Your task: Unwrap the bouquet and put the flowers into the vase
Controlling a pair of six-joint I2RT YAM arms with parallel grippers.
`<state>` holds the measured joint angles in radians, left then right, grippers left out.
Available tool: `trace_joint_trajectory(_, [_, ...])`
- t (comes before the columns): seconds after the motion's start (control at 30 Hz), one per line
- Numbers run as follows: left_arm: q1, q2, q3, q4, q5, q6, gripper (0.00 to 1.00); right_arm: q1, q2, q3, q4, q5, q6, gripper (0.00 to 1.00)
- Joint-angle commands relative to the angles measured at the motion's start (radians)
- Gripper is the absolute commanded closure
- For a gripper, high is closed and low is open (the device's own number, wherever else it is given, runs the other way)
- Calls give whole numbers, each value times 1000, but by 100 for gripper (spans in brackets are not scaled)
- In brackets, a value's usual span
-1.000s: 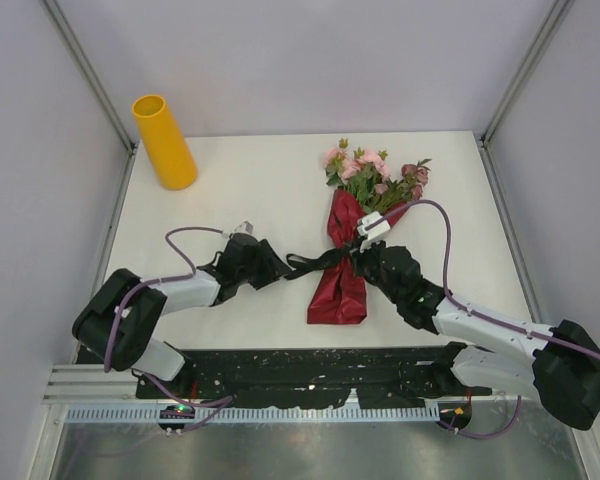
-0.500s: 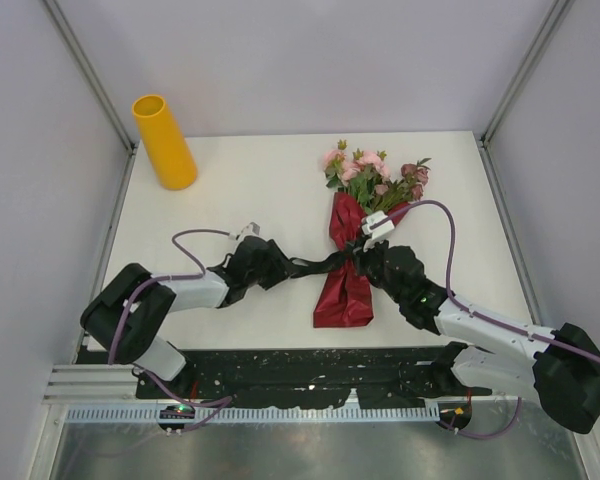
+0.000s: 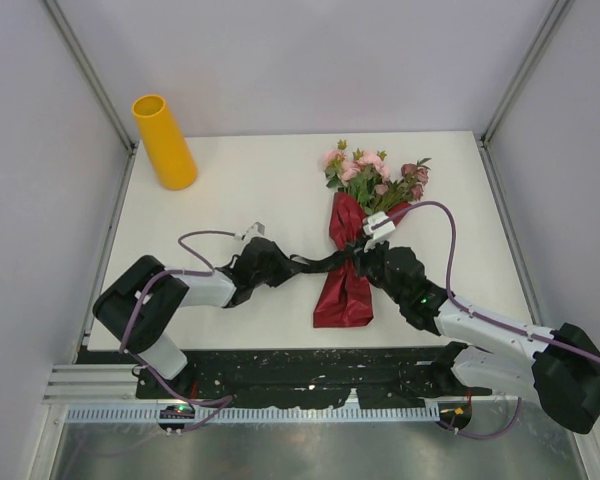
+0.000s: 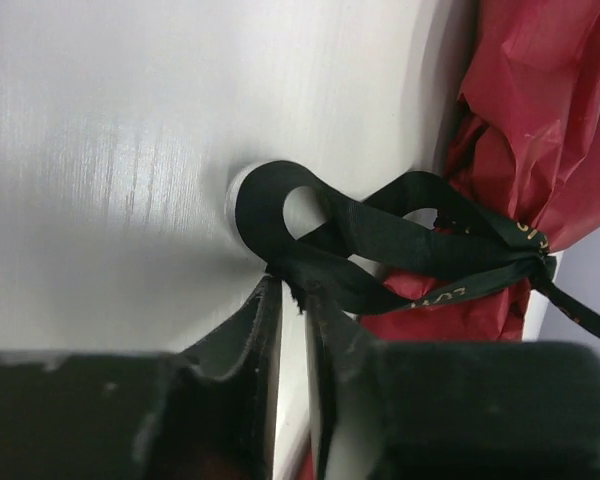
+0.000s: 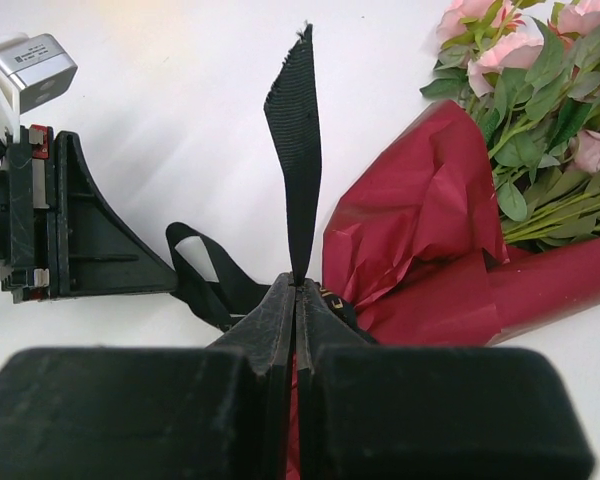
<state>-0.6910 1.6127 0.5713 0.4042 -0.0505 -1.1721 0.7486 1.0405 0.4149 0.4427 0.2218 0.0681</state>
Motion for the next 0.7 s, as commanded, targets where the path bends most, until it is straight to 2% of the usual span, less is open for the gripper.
trace_joint_trajectory(0.0, [-5,-2,1,47,-34,9,92,-6,-7,10,56,7,39,94])
trace_joint_trajectory(0.03, [-5,-11,-1,36,-35,12,99,-6,-13,15,47,31,56,95])
trace_joint_trajectory(0.07, [-5,-26,-7,27,-38,17,100,-8,-25,19,47,59,59,95])
trace_joint_trajectory(0.3, [-8,-157,-97,-39,-144,20,100,-28,-123,65,-21,287,88,95])
trace_joint_trajectory(0.4, [-5,-195,-106,-90,-173,37,100,-101,-152,76,-77,350,159,95])
trace_joint_trajectory(0.47, [-5,-214,-113,-96,-181,46,100,-145,-169,81,-85,326,176,95])
trace_joint_trajectory(0.5, [-5,-223,-120,-97,-184,51,100,-176,-171,84,-87,265,176,95])
trace_joint_trajectory(0.67, [-7,-275,-128,-111,-186,87,100,-193,-166,104,-107,79,182,94])
